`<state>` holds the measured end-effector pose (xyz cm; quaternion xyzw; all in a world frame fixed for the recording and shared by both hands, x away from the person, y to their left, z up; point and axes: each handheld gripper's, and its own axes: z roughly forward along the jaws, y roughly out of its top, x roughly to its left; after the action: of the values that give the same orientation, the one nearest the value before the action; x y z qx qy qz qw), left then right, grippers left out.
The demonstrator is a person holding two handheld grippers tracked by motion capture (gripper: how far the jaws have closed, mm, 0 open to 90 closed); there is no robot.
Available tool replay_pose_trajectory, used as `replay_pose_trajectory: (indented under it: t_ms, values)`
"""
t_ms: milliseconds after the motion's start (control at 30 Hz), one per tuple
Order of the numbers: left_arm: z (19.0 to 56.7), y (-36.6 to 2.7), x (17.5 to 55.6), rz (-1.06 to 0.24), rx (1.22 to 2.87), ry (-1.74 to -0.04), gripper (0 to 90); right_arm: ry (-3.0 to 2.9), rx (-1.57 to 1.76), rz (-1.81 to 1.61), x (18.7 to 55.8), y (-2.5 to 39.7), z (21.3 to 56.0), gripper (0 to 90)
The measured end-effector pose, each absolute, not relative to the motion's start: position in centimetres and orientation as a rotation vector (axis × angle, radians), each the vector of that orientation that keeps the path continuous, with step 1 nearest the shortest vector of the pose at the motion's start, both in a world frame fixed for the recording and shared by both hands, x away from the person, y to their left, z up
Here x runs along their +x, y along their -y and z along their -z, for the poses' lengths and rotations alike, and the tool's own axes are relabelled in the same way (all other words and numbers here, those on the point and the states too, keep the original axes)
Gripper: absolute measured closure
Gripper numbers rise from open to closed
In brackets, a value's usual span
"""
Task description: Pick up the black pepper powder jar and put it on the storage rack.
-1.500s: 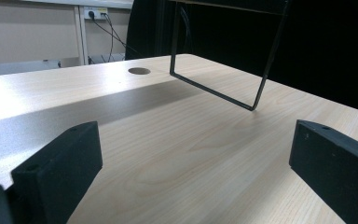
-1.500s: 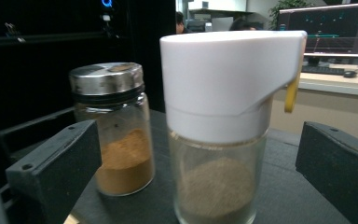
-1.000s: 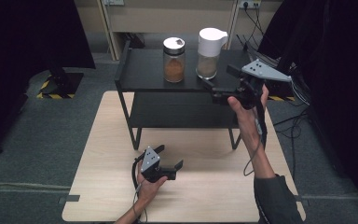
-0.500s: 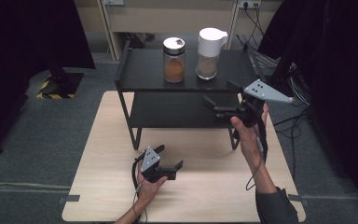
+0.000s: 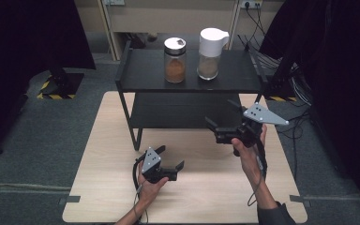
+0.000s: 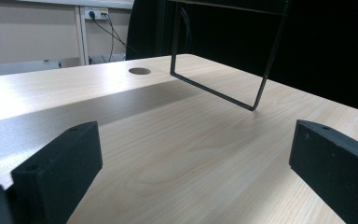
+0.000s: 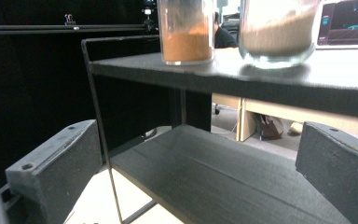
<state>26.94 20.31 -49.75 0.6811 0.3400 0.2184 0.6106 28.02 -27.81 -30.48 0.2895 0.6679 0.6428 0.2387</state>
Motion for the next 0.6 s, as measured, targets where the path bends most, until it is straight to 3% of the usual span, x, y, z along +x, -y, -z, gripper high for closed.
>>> replay_pose_trajectory:
  t_ms: [600]
  values:
    - [49.7, -20.3, 26.9, -0.506, 1.573, -0.784, 1.8, -1.850, 0.798, -1.752, 26.7, 27.3, 35.0, 0.4]
